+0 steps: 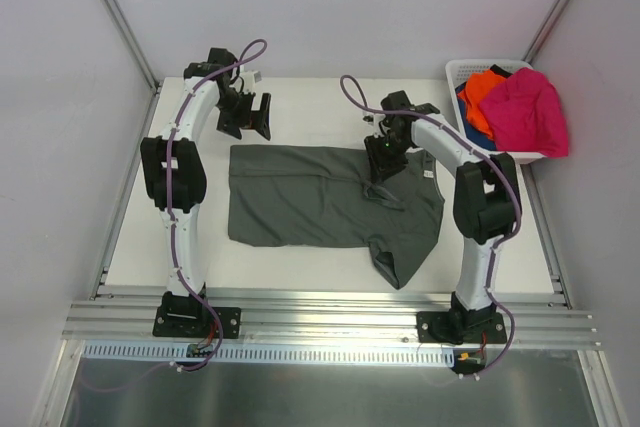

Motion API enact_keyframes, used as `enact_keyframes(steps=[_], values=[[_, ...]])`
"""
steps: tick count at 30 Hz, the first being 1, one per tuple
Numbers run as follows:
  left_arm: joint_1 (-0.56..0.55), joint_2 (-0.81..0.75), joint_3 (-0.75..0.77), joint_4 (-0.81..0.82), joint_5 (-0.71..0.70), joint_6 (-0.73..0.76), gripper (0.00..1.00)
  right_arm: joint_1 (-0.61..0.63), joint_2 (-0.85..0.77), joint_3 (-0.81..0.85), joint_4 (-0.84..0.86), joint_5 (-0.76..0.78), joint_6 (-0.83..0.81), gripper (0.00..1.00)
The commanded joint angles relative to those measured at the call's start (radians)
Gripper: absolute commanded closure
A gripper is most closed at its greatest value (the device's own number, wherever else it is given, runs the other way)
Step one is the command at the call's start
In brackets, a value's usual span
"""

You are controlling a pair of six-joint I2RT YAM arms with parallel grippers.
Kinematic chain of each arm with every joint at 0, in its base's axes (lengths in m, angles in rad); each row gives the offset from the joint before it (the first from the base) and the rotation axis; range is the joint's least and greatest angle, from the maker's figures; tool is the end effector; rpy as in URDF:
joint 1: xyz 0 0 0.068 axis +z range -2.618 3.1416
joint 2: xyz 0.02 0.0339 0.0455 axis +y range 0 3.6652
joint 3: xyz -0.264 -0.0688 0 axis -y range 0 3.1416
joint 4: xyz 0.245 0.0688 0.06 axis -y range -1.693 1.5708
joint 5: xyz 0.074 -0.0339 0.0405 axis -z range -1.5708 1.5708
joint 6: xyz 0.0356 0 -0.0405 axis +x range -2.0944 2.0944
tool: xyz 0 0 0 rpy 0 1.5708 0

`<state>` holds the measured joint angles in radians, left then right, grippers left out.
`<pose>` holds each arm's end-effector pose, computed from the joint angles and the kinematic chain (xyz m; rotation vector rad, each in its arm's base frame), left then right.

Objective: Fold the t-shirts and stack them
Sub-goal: Fold the tshirt

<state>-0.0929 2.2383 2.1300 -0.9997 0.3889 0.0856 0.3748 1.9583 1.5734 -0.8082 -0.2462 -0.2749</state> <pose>0.4779 -0.0581 0.2583 0.3567 2.6139 -0.5212 0.3778 0.1579 0.2207 -0.9409 2.5896 0.3667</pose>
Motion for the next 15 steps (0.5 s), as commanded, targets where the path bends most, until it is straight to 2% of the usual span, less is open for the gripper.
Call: enact_keyframes(steps=[1,8,15], values=[[-0.007,-0.045,-0.013,-0.011,-0.004,0.002,0.01,-0.007,0.073,0.098,-0.002,0.018,-0.020,0.62],[-0.007,-0.069,-0.035,-0.008,-0.021,0.008,0.01,-0.014,0.162,0.172,0.007,0.035,-0.043,0.62],[-0.007,-0.060,-0.025,-0.008,-0.015,0.006,0.01,-0.008,0.130,0.125,0.003,0.009,-0.006,0.61]])
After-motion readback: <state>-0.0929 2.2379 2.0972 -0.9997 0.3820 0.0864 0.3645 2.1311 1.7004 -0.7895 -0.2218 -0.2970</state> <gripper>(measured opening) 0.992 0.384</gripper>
